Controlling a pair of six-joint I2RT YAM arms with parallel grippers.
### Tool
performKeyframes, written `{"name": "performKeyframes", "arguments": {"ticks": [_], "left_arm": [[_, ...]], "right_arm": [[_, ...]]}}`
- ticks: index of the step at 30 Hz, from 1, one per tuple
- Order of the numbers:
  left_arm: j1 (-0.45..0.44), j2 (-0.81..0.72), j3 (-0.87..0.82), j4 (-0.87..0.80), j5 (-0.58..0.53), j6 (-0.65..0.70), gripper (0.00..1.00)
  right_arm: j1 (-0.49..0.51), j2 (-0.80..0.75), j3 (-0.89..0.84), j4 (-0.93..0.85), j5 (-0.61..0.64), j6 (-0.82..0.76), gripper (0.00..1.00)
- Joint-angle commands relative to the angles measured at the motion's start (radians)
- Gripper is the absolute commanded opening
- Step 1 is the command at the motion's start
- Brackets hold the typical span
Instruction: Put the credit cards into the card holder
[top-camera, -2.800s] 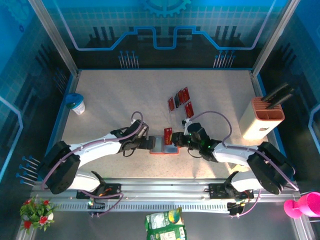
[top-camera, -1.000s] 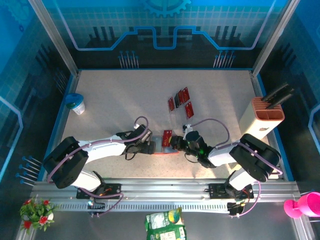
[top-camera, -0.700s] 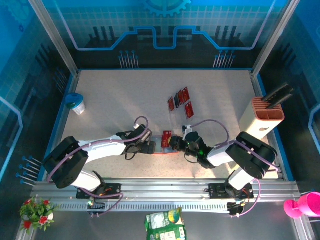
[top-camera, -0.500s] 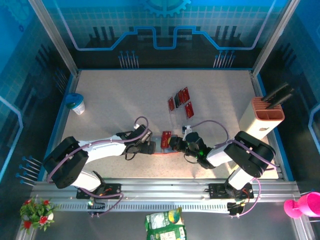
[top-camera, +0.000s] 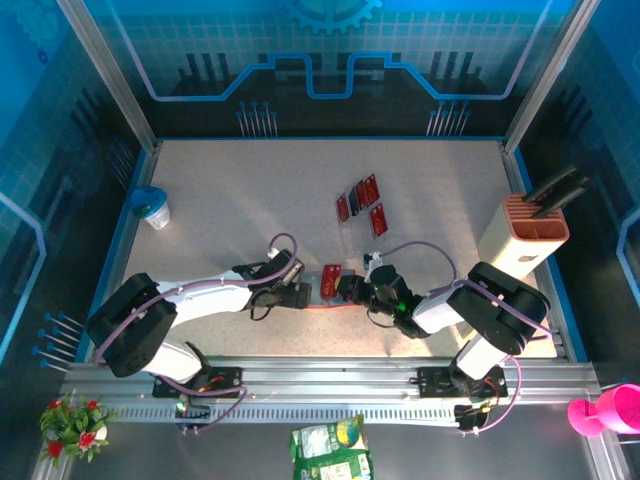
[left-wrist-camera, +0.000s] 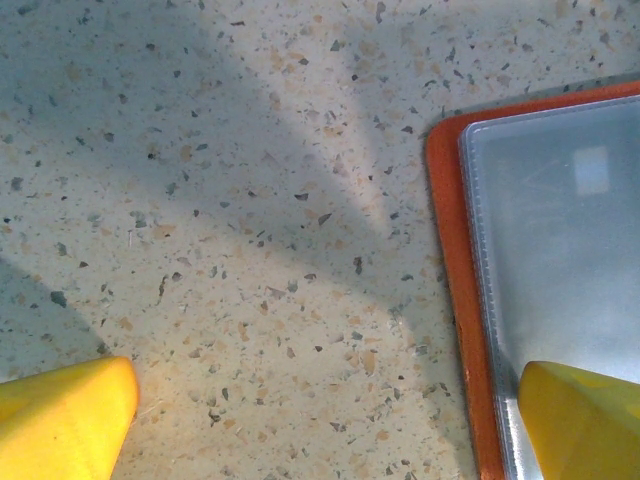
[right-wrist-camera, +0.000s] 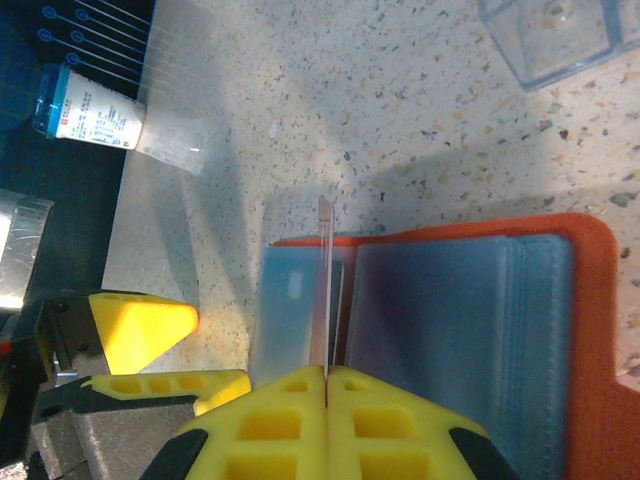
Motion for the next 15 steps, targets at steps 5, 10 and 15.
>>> {"name": "performKeyframes", "arguments": {"ticks": [5, 10, 15], "left_arm": [[-0.006, 0.020, -0.020, -0.005, -0.010, -0.017, 0.99], [-0.006, 0.021, -0.020, -0.003, -0.009, -0.019, 0.99], [-0.006, 0.021, -0.020, -0.002, -0.009, -0.019, 0.99]], "right_arm": [[0.019, -0.022, -0.003, -0.109, 0.001, 0.019, 0.00], [0.025, -0.040, 0.012, -0.177, -0.002, 0.019, 0.00], [0.027, -0.052, 0.020, -0.224, -0.004, 0.020, 0.00]]}}
